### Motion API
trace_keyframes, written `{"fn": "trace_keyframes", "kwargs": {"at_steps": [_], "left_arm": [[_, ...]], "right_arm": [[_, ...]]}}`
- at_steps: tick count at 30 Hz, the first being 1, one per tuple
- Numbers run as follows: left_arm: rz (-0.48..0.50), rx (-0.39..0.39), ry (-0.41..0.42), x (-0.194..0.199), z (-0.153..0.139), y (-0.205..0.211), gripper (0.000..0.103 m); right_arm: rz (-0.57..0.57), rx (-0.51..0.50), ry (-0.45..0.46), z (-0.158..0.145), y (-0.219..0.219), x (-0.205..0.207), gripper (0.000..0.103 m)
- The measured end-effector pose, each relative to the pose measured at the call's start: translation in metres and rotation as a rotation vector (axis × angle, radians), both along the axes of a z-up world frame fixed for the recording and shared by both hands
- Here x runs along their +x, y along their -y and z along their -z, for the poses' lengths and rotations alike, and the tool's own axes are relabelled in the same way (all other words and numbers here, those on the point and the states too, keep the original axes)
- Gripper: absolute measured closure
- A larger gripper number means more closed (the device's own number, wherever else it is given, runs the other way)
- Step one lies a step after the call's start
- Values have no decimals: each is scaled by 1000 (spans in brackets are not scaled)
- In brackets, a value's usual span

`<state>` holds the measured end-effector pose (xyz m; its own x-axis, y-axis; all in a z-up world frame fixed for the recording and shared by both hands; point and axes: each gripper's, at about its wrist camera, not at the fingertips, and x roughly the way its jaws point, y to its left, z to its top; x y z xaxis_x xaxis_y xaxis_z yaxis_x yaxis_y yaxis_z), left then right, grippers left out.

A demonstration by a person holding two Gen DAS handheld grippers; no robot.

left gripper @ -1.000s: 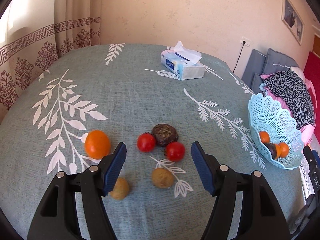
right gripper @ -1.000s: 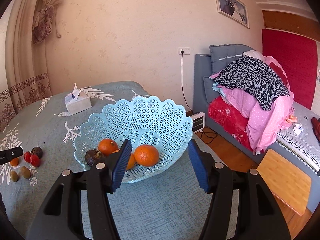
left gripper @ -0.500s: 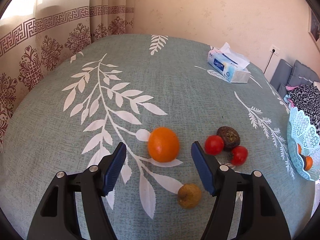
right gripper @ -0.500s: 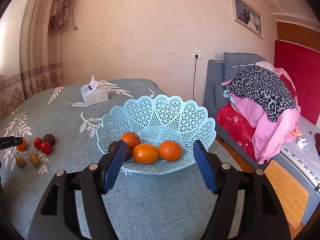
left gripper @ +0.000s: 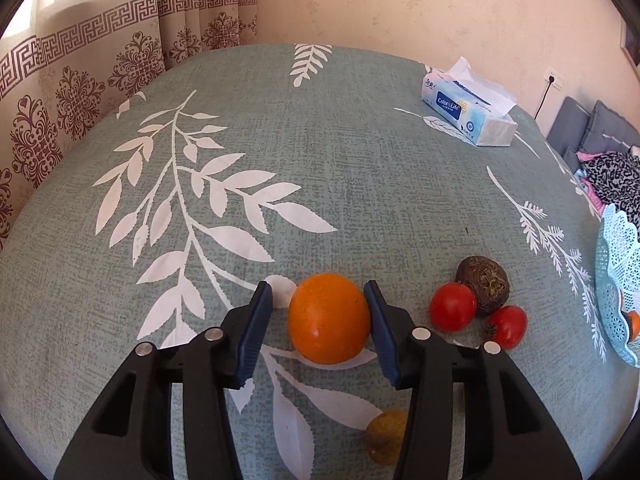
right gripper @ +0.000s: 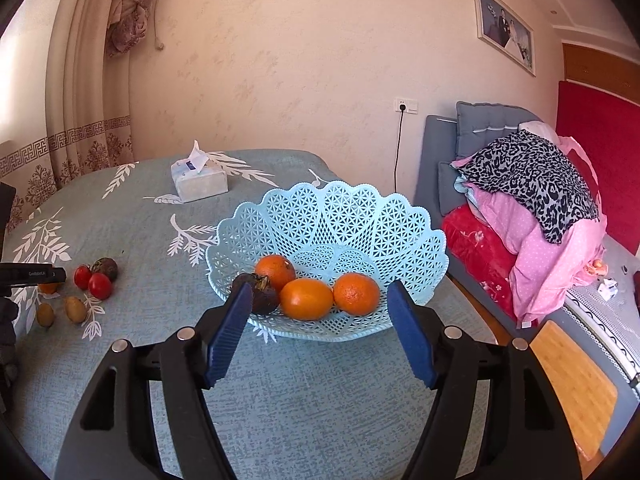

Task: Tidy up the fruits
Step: 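Grasp a red tomato with the right gripper while the left gripper holds the orange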

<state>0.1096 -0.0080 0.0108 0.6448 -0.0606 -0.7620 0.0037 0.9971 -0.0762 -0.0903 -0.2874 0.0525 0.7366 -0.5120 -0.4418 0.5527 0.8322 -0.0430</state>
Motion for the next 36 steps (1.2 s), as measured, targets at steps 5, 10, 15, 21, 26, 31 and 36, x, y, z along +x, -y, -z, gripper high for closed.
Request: {"fn": "trace_keyframes", "kwargs": {"at_steps": [5, 10, 15, 21, 26, 31, 36], "left_arm": [[6, -6, 36, -7, -4, -1, 66], [-23, 10, 108, -18, -15, -4, 66], [-50, 6, 152, -26, -23, -11, 66], [-76, -17, 147, -26, -23, -21, 66], [-103, -35, 149, -27, -23, -28, 66], [-107, -39, 152, -29, -24, -29, 66], [-116, -48, 145, -28, -23, -32, 66]], "right_arm": [[-14, -6, -8, 1, -6, 3, 32], [-53, 29, -22, 2, -12, 10, 32], [-145, 117, -68, 7, -21, 28, 32], [-265, 221, -114, 9, -36, 60, 31], [-331, 317, -136, 6, -42, 89, 31], [-392, 279, -154, -3, -60, 119, 31], [-492, 317, -241, 8, -79, 154, 31]]}}
